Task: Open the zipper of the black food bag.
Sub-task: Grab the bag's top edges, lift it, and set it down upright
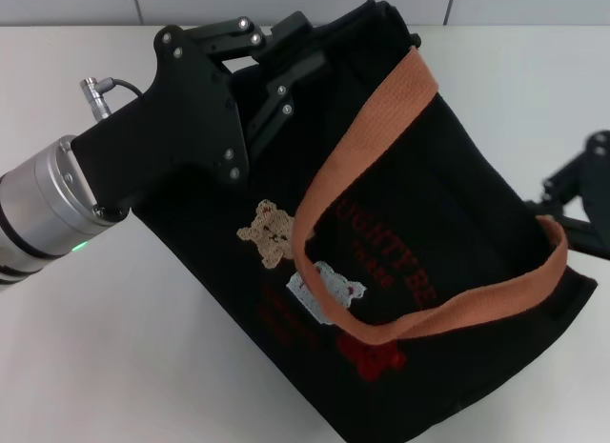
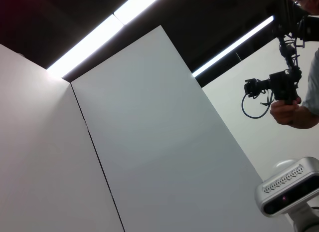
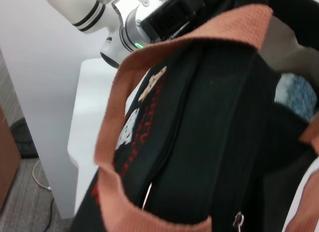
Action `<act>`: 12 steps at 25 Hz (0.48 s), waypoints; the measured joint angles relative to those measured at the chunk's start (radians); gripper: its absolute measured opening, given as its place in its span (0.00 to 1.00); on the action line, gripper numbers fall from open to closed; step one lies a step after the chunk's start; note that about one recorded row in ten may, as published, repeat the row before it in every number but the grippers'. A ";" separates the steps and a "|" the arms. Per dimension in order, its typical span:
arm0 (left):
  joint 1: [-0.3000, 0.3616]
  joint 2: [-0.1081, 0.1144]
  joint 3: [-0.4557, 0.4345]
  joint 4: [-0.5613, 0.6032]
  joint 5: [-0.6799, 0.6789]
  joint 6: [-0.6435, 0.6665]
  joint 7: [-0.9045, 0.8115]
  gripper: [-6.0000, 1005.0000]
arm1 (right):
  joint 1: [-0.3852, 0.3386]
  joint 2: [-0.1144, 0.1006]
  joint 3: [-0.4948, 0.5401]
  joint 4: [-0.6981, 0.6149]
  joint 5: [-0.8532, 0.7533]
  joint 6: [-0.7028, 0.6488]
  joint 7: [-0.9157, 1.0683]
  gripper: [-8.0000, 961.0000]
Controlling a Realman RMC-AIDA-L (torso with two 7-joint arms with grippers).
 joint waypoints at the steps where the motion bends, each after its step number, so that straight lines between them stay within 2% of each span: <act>1: -0.002 0.000 0.000 0.000 0.000 0.000 0.000 0.19 | -0.009 0.000 0.017 0.000 -0.002 -0.016 0.001 0.03; 7: -0.021 0.000 -0.002 0.001 -0.009 -0.002 -0.002 0.19 | -0.066 0.008 0.110 -0.003 -0.082 -0.094 -0.007 0.06; 12: -0.036 0.000 -0.001 -0.001 -0.014 -0.010 -0.003 0.19 | -0.087 0.002 0.185 0.024 -0.103 -0.106 -0.027 0.08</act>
